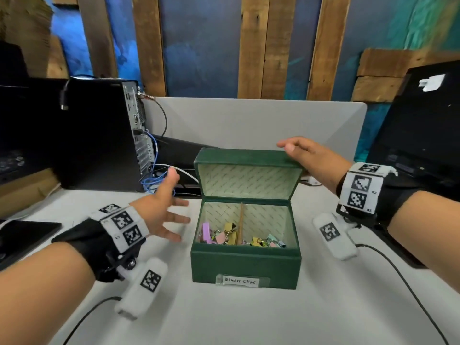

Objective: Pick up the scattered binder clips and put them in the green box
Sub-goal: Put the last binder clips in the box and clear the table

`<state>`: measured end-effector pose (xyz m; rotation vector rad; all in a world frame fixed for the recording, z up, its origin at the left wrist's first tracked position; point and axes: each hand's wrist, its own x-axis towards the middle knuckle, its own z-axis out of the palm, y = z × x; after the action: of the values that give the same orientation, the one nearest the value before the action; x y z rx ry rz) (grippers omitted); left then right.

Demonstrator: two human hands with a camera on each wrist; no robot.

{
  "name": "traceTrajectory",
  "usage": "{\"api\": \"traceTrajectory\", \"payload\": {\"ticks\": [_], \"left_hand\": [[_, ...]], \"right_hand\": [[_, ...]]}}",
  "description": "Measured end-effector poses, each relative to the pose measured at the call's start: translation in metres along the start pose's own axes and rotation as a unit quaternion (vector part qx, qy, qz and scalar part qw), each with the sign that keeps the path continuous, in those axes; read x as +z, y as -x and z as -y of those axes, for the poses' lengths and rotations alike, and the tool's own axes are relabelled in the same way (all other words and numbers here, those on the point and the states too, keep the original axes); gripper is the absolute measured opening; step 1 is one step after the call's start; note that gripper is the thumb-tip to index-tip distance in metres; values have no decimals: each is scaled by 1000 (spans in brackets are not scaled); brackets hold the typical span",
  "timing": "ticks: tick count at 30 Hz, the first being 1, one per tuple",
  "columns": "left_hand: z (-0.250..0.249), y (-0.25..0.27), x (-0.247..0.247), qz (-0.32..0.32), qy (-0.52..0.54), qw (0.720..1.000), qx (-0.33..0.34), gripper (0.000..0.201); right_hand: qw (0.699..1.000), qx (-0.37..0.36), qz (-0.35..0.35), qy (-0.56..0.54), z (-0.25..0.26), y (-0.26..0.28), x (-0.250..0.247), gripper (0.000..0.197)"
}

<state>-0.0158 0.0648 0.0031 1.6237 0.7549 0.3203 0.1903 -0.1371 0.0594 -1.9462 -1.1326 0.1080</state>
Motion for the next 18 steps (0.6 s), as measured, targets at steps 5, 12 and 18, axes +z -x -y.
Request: {"api": "traceTrajectory", "payload": {"ticks": [5,12,18], "left_hand": [[-11,4,-4,3,29,1000,7,69],[-2,15,38,22,-75,997,10,48],[3,24,38,15,-66,998,15,49]], "right_hand": [[985,-55,108,126,1,49,20,15],[970,-67,123,197,-14,77,47,63],[975,-59,106,187,-14,76,49,66]]}}
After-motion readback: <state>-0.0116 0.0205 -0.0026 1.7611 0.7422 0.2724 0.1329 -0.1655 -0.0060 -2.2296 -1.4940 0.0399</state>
